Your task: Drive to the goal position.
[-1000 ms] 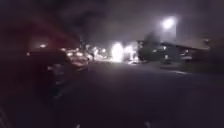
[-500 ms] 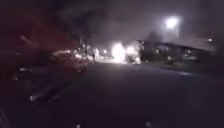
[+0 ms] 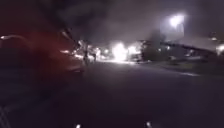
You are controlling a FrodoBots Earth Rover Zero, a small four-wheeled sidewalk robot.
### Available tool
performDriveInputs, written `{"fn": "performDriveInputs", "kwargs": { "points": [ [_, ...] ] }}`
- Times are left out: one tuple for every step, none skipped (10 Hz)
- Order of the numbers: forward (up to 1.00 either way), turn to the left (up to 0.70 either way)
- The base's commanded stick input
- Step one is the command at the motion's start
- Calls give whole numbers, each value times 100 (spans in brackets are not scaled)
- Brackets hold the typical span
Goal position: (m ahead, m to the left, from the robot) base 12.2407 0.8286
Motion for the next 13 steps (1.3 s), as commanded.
{"fn": "performDriveInputs", "kwargs": {
  "points": [
    [100, 0],
    [100, 0],
    [100, 0],
    [100, 0],
    [100, 0],
    [100, 0],
    [100, 0],
    [100, 0],
    [100, 0],
    [92, 0],
    [10, 0],
    [100, 0],
    [100, 0]
  ]
}}
